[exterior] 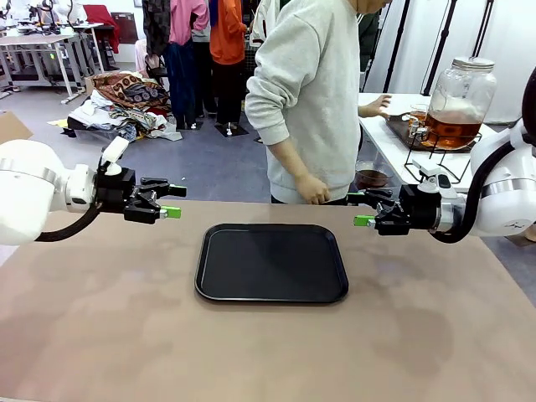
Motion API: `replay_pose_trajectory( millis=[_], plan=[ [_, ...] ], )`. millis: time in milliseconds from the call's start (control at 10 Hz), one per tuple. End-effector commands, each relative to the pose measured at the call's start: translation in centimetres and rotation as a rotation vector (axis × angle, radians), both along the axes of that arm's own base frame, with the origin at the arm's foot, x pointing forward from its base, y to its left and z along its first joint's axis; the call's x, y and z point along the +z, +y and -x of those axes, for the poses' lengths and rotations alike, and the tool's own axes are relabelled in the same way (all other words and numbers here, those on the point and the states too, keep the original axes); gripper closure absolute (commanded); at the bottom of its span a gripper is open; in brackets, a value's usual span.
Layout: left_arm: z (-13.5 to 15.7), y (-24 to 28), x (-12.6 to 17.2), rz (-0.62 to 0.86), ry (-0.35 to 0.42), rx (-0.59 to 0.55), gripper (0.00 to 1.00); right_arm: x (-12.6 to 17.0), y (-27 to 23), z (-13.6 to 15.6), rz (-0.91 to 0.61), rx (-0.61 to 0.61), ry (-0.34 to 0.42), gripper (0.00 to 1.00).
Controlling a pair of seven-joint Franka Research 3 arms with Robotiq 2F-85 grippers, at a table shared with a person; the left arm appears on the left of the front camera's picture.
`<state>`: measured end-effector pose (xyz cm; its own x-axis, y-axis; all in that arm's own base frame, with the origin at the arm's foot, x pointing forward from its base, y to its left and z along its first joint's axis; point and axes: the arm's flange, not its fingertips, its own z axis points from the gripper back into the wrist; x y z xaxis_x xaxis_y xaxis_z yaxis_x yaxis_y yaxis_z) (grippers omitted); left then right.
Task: Pour the drink into the iced cup.
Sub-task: Open the gripper to release the iced cup you were holding.
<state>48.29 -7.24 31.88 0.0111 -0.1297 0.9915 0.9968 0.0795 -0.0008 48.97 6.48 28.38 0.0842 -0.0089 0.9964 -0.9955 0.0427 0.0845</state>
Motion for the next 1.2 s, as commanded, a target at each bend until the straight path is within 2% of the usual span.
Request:
replay_pose_trajectory(
  millis=[0,1100],
  plan=[
    [-0.12,-0.31,0.17,0.004,-0.003,0.015,0.00,0.17,0.01,-0.10,0.001,-0.001,-0.005,0.00],
    [-0.12,-0.31,0.17,0.004,-0.003,0.015,0.00,0.17,0.01,-0.10,0.001,-0.001,-0.005,0.00]
  ],
)
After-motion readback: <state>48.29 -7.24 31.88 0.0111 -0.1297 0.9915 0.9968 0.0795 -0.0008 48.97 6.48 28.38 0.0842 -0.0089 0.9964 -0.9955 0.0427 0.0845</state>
